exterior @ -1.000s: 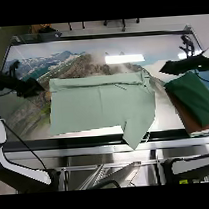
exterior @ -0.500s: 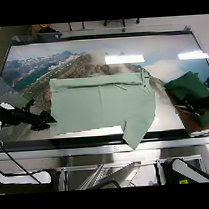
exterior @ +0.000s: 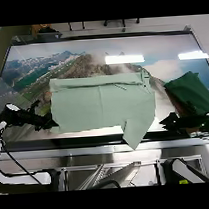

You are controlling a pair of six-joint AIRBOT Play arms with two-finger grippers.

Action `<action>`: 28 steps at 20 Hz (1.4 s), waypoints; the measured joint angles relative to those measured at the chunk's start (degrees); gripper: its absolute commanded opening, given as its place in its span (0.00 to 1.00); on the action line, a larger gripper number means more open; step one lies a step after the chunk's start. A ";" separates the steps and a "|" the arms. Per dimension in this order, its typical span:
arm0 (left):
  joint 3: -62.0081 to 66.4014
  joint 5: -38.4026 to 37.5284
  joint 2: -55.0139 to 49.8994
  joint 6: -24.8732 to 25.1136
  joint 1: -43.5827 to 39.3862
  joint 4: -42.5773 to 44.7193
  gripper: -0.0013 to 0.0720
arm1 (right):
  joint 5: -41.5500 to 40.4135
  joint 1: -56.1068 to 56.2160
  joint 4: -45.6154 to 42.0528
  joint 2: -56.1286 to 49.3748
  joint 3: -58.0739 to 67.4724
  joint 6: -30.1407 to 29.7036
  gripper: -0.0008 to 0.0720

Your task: Fold the shirts.

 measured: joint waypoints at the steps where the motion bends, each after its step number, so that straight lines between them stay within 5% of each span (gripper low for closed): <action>1: 0.55 0.26 0.00 0.02 -0.04 0.00 0.04 | -1.33 1.79 0.74 -0.26 -0.92 -0.22 0.50; 10: 3.41 -1.38 0.09 0.02 -0.13 -0.44 0.04 | -14.43 18.69 13.97 -10.91 -3.17 -4.46 0.48; 12: 3.50 -1.86 0.09 0.02 -0.13 -0.46 0.04 | -15.30 21.55 14.78 -11.72 -3.32 -5.75 0.12; 16: 3.54 -4.33 0.59 0.00 -0.11 -0.24 0.03 | -15.67 23.82 13.35 -8.68 -3.52 -6.60 0.04; 23: -3.10 -11.19 11.89 -8.46 0.22 11.45 0.03 | -2.14 22.53 -4.46 6.43 -3.26 11.69 0.04; 28: -10.54 -13.81 21.35 -12.68 0.46 16.74 0.03 | 4.96 22.40 -10.47 16.90 -2.89 17.94 0.04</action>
